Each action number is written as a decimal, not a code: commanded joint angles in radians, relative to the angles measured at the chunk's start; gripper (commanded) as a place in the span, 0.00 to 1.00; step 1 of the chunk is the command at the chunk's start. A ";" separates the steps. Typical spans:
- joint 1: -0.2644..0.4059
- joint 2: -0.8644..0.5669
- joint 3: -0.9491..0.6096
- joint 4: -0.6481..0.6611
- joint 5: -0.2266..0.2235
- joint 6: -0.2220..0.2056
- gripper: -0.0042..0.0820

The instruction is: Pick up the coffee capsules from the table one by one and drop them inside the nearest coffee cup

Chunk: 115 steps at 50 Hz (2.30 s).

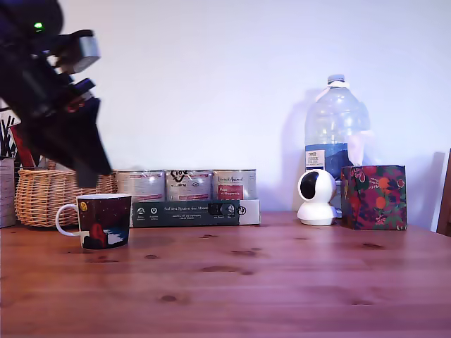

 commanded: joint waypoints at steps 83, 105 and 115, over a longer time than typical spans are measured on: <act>0.081 0.351 0.407 -0.014 -0.088 -0.102 0.32; 0.081 0.476 0.565 -0.146 -0.147 -0.102 0.32; 0.081 0.476 0.565 -0.156 -0.146 -0.102 0.32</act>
